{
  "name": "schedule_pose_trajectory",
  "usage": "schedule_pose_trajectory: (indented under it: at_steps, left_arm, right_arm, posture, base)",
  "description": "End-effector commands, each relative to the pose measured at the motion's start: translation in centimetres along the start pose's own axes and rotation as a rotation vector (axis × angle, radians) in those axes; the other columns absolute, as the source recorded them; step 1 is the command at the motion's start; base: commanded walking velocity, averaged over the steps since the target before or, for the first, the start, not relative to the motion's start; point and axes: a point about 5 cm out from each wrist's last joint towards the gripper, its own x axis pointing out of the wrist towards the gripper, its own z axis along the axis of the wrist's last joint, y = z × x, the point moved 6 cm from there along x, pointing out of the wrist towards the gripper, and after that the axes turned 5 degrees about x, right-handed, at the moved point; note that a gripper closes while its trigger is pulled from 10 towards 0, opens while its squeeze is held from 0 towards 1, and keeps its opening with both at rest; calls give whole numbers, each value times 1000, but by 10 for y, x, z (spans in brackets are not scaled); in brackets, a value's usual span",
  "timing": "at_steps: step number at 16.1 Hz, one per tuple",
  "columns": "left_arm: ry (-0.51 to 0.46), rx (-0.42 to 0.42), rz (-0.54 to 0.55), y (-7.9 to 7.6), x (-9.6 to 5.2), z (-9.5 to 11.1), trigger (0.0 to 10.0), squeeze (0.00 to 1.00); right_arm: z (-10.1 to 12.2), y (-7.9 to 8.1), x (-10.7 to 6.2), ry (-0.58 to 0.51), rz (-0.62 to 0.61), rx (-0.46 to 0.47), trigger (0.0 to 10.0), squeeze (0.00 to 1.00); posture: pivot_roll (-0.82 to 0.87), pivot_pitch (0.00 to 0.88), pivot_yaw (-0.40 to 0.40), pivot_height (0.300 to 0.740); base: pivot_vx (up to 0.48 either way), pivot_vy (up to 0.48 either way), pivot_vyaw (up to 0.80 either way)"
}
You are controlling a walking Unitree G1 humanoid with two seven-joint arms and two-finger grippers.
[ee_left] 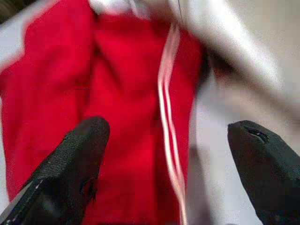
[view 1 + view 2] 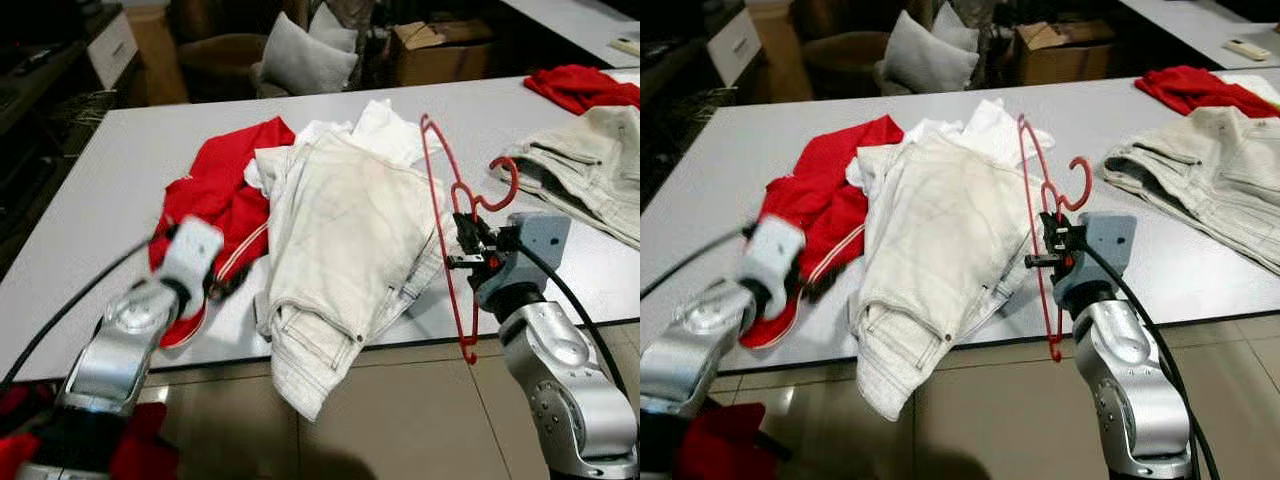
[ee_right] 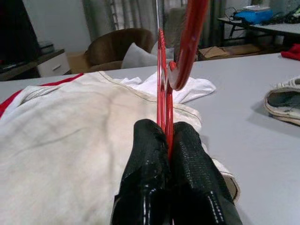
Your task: Hang hanger
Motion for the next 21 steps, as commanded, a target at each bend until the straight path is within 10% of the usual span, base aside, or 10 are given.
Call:
schedule_pose_trajectory:
  at_steps: [1,2,4,6,7,8,14,21]
  left_arm:
    - [65,76,-13,2,-1,-15,10000,1000]
    - [83,116,-26,2,0,-19,10000,941]
    - [132,151,-99,-2,-1,-34,10000,0]
    - [143,150,-105,0,2,-39,8902,0]
    - [137,139,-98,1,6,-40,2078,0]
    - [112,110,-75,5,11,-38,0,0]
    - [113,169,9,25,23,-41,0,0]
    - [91,88,-60,12,31,-47,0,0]
  right_arm:
    - [4,4,1,-6,17,-9,10000,0]
    - [4,5,1,-6,20,-11,10000,0]
    - [4,5,0,-4,17,-16,10000,0]
    - [4,3,0,-6,7,-16,10000,0]
    - [5,3,0,-9,3,-18,10000,0]
    - [5,3,0,-11,2,-19,10000,0]
    - [5,6,1,-14,5,-27,10000,0]
    - [5,8,3,-19,8,-30,10000,0]
  posture:
    - [9,0,74,740]
    - [2,0,80,740]
    - [-4,0,91,740]
    - [-6,0,100,740]
    - [-8,0,103,740]
    - [-8,0,105,740]
    - [-7,0,111,740]
    - [-12,0,117,740]
  base:
    - [0,0,0]
    - [0,0,0]
    - [0,0,0]
    - [0,0,0]
    - [0,0,0]
    - [0,0,0]
    - [0,0,0]
    - [0,0,0]
